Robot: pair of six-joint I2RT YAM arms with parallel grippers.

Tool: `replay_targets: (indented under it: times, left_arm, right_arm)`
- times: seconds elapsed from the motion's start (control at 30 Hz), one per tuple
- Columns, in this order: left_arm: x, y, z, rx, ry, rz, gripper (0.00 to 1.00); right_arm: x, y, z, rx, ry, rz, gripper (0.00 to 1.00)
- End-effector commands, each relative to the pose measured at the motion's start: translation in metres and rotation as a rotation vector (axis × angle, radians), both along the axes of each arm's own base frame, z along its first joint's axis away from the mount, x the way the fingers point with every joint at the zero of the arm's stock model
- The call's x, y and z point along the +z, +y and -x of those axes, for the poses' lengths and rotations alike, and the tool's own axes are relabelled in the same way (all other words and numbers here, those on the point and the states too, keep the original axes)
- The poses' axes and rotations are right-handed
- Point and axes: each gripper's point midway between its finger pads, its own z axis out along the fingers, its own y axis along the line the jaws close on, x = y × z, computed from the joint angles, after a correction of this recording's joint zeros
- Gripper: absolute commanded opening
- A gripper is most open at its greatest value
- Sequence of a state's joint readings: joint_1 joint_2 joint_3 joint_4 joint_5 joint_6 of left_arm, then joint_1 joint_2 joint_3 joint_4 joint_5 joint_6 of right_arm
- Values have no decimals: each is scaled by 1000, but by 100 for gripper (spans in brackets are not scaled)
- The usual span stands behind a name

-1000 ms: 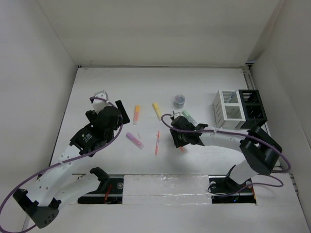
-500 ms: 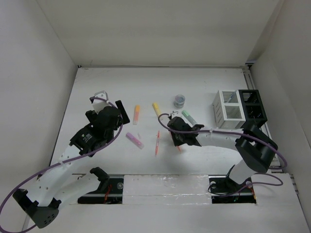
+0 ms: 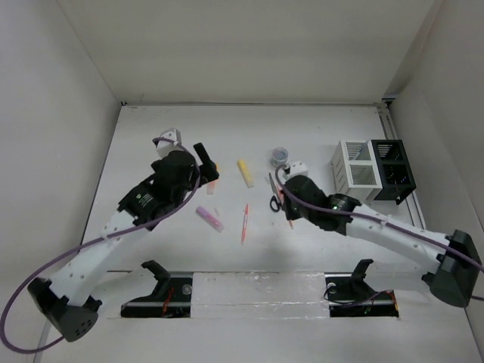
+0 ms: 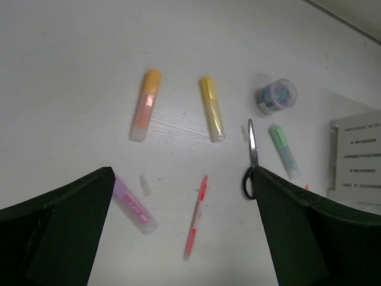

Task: Sort the stationery into containers
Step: Pick up the pen from the center of the board, then close the pen cap on the pen.

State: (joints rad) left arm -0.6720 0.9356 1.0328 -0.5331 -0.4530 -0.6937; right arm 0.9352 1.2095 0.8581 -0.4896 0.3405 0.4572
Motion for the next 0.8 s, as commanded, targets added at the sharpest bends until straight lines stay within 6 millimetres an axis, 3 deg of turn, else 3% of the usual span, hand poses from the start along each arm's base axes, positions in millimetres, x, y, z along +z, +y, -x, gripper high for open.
replay_targets:
  times: [0.0,0.03,0.2,0.3,0.33,0.37,0.53,0.67,0.77]
  left_arm:
    - [5,-49,-22,-91,33,126,99]
    - [-2,-63,-33,-97,62,128,99]
    - [-22,-116,-54,-160,138,144,99]
    - [-39,-146,-70,-166,189,151,97]
    - [-44,-149,-73,-158,198,129,95]
    - [-51,-165,-77,-155,214,115,90]
    - [-81,-196,-88,-118,275,16,81]
    - [-120,-204,-98,-77,340,-41,62]
    - [-139,-211,-104,-59,365,-47,57]
  right_arm:
    - [41,-50,-24,-191,-106,27,0]
    - [52,-60,-26,-220,-134,8,0]
    - [93,-111,-33,-388,-245,-21,0]
    - [113,-125,-29,-400,-300,-62,0]
    - [122,-123,-30,-385,-317,-95,0]
    - [130,-126,-28,-381,-336,-118,0]
    - [130,-120,-27,-332,-337,-131,0]
    - [134,-110,-27,-287,-336,-166,0]
    - [131,-105,-26,-250,-336,-172,0]
